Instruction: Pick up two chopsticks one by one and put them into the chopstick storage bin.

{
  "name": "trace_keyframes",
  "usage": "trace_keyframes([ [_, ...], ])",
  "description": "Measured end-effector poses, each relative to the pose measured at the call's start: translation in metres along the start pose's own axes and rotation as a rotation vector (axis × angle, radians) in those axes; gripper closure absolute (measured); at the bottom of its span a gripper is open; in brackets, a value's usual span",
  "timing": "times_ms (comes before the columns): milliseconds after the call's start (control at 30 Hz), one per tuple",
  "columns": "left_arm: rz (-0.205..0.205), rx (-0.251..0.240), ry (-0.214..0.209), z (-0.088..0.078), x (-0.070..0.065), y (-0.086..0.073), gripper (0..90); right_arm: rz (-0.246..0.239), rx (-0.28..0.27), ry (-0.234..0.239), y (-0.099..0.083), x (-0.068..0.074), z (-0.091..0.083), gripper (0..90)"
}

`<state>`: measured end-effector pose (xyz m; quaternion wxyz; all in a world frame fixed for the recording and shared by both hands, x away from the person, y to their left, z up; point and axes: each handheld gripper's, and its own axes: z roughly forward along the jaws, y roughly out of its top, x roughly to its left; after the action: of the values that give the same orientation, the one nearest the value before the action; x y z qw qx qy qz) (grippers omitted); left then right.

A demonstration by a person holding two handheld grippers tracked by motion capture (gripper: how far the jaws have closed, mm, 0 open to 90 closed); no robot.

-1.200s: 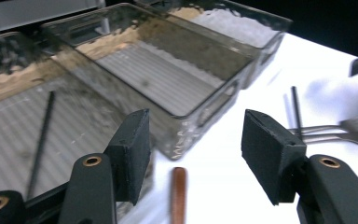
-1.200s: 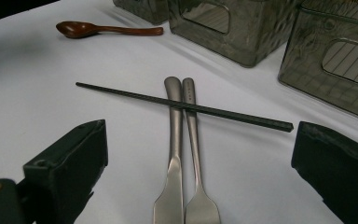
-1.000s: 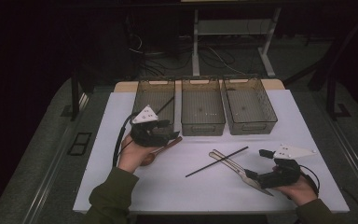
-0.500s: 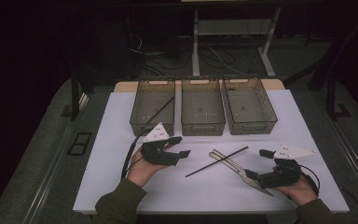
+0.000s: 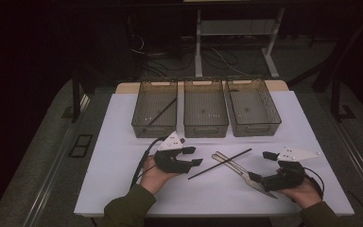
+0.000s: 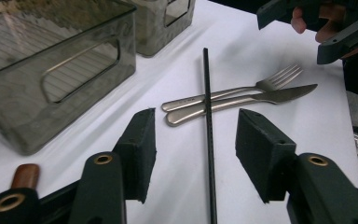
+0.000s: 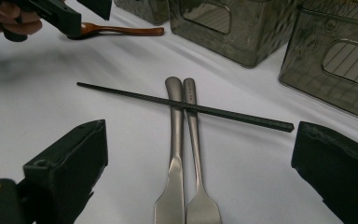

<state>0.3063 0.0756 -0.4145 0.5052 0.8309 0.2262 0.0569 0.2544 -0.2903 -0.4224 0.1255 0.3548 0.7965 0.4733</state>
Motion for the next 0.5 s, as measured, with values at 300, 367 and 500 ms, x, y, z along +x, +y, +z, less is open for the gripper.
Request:
trace_keyframes([
  [300,0.004,0.022,-0.021,0.023,-0.008,-0.003,54.5,-0.002,0.002,0.000,0.000,0.000,0.001,3.0],
  [367,0.002,0.025,-0.026,0.027,-0.008,-0.004,56.2,-0.003,0.003,0.000,0.000,0.000,0.001,3.1],
  [500,0.015,0.050,-0.030,0.037,-0.010,-0.006,59.7,-0.004,0.003,0.000,0.000,0.000,0.001,3.1],
])
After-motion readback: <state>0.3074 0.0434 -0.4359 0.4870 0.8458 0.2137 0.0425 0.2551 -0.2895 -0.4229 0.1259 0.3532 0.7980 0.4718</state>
